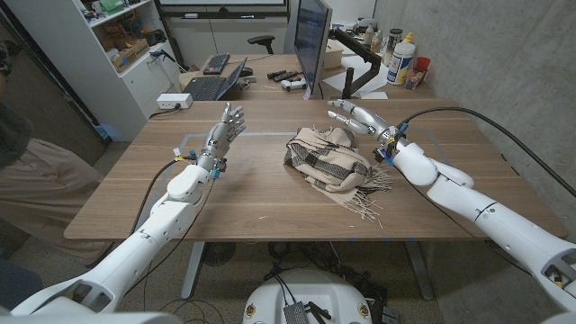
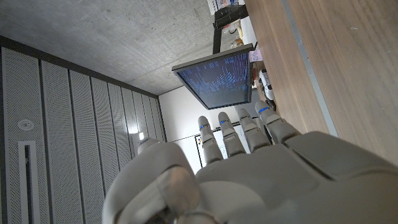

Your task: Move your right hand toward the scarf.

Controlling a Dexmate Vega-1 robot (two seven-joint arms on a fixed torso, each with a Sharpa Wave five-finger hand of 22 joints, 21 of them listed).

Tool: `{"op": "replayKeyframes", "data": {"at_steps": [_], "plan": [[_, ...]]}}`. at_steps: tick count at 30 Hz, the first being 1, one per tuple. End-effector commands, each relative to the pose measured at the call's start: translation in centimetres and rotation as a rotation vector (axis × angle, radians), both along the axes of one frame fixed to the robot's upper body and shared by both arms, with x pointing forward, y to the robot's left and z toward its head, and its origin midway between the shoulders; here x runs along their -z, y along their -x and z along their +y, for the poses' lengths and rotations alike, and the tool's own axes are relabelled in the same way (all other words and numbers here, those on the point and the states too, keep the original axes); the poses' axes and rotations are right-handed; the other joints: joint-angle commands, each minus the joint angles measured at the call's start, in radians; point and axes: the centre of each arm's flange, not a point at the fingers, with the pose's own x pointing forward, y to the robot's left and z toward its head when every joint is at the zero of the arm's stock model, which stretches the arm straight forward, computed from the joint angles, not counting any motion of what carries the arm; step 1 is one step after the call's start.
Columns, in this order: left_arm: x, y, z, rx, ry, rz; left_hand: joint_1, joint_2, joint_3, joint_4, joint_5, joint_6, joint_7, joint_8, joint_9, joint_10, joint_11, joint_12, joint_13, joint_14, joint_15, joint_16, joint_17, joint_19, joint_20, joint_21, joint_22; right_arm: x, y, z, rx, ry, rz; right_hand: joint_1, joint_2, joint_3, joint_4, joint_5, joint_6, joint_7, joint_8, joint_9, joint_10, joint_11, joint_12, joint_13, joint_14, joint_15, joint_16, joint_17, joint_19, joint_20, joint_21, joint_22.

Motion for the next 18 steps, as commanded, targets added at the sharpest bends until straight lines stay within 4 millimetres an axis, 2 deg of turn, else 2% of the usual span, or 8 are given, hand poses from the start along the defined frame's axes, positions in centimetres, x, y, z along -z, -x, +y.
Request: {"op": "replayKeyframes", "data": {"at_steps": [1, 18], "plan": [[0.18, 0.28, -0.26, 0.006, -0.001, 0.000, 0.010, 0.000, 0.000, -0.008, 0.007, -0.003, 0.003, 0.000, 0.005, 0.005, 0.007, 0.001, 0.005, -0.004, -0.074, 0.003, 0.001, -0.003, -0.001, 0.001, 0.002, 0.13, 0.48, 0.72, 0.061, 0.083, -0.097, 0.013, -0.002, 0.008, -0.003, 0.008, 0.016, -0.007, 0.008, 0.005, 0.006, -0.005, 0.001, 0.002, 0.007, -0.050, 0.006, 0.000, 0.009, -0.006, 0.006, 0.001], [0.11, 0.33, -0.47, 0.010, 0.002, -0.003, 0.012, 0.001, 0.000, -0.009, 0.007, -0.003, 0.004, 0.000, 0.005, 0.004, 0.007, 0.002, 0.005, -0.004, -0.071, 0.004, 0.001, -0.002, 0.000, 0.001, 0.002, 0.48, -0.05, 1.22, 0.104, 0.151, -0.138, 0.017, -0.002, 0.011, -0.007, 0.009, 0.024, -0.009, 0.010, 0.005, 0.013, -0.008, 0.004, 0.001, 0.009, -0.054, 0.006, -0.001, 0.018, -0.006, 0.010, 0.001]]}}
